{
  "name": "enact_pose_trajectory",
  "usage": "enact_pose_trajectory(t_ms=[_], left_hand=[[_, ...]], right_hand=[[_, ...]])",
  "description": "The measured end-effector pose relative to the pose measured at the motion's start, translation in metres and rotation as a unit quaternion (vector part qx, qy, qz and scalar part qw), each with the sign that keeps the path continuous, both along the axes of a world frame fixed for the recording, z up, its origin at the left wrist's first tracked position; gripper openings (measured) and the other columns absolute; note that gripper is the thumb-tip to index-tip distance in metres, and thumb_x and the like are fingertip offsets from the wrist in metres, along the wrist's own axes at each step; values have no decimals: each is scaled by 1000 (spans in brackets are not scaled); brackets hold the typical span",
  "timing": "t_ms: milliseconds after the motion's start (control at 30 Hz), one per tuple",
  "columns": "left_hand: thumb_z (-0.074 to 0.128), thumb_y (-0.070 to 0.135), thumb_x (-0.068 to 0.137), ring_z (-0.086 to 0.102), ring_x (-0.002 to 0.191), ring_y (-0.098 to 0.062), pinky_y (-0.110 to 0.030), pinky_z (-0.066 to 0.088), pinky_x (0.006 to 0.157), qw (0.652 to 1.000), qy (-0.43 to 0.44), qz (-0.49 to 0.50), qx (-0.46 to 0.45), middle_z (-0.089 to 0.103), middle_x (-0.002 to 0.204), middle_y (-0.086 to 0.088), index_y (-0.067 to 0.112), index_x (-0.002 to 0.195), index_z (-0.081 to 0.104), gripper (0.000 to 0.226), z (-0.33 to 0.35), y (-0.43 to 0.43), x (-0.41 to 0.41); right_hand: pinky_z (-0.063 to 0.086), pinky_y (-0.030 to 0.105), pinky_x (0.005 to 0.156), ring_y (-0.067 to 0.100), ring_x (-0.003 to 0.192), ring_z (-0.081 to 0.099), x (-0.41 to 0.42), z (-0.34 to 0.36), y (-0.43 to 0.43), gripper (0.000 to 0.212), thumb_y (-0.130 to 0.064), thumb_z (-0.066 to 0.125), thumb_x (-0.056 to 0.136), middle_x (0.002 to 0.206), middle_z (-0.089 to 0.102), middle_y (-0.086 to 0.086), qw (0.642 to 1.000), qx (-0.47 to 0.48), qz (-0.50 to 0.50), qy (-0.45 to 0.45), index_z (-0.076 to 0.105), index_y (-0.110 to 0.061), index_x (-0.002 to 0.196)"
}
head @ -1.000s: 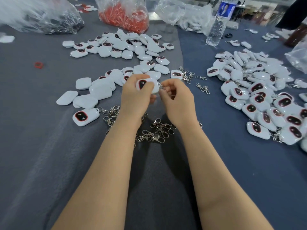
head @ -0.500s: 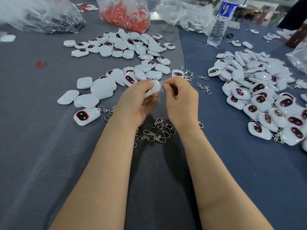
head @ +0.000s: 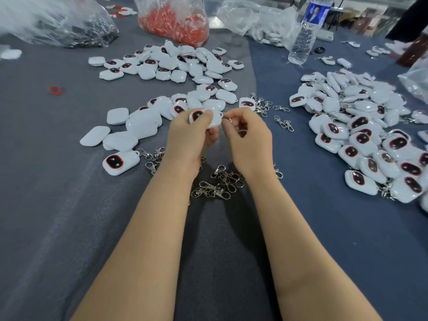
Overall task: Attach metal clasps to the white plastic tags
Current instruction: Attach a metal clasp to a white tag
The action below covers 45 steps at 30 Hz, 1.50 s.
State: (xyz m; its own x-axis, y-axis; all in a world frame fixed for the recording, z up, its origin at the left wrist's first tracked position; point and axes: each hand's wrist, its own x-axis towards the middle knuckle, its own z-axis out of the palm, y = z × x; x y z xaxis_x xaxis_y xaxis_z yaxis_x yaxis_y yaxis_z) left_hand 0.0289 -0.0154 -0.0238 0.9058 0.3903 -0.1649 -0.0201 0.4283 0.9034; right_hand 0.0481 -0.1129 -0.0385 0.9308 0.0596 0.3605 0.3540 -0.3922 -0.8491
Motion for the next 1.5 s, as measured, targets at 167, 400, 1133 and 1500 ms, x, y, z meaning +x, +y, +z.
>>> enact_pose_trajectory(t_ms=[167,400,1133,1500], left_hand=[[51,5,94,54,63,-10,-13,49,45,929,28,-110,-352,59,85,-15,-6,108,57,18,0,8,-1],[55,8,93,52,47,-5,-13,46,45,978,30,-73,-195,61,63,-3,5,87,59,8,0,7,-1],[57,16,92,53,44,2,-20,51,53,979,-23,-10,204,59,48,17,21,91,56,5,5,-46,10],[42,15,96,48,126,-25,-40,38,107,933,-34,-280,226,50,138,-10,13,138,45,42,25,-241,51]], right_hand=[[41,5,69,-5,73,55,-1,1,1,6,-10,62,89,83,65,-7,998,58,-8,-2,67,-14,90],[37,9,63,2,65,48,-1,0,-1,9,-8,58,91,73,57,-7,996,-42,-18,-70,65,-10,85],[51,39,80,22,80,63,3,25,-52,14,-18,57,91,76,61,1,995,-26,-15,91,65,-20,101],[34,15,68,14,88,55,12,23,-211,13,-17,54,91,91,58,-6,927,37,-367,74,52,-18,104]])
